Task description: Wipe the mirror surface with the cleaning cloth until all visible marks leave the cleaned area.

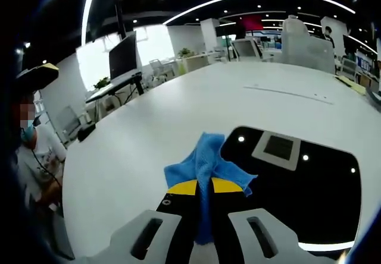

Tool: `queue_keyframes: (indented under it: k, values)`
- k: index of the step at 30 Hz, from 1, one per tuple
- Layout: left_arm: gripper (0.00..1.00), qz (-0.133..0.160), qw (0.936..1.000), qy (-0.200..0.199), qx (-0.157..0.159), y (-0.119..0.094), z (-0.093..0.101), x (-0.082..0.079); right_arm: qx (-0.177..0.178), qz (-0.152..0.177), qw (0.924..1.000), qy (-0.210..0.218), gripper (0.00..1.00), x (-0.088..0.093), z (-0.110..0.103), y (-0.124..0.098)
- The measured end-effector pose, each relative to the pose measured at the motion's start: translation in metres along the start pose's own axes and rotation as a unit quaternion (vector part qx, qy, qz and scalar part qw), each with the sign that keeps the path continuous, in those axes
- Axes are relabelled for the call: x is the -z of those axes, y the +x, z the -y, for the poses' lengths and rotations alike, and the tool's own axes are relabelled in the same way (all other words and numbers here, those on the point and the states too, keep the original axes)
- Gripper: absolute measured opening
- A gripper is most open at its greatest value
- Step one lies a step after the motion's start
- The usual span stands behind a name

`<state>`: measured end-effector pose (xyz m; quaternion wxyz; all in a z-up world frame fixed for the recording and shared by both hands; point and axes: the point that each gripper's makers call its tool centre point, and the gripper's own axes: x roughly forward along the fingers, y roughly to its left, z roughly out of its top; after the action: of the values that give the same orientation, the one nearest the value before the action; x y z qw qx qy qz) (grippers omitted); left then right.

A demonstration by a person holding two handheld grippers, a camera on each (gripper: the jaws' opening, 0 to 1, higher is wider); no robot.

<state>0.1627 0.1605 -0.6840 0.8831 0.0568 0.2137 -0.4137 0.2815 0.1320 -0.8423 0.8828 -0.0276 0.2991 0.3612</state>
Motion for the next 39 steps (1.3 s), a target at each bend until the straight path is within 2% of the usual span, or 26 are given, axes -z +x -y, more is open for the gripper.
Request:
queue_keyframes:
  k: [23,39]
  values:
    - [0.93,-0.005,0.9997,-0.004,-0.025,-0.011,0.011,0.000,-0.027,-0.004,0.9990,-0.035,0.02,0.004,-0.003,-0.005]
    - [0.93,-0.009,0.9984,-0.015,-0.053,-0.009,0.031,-0.003,-0.049,-0.010,0.9969,-0.060,0.02,0.011,-0.003,-0.014]
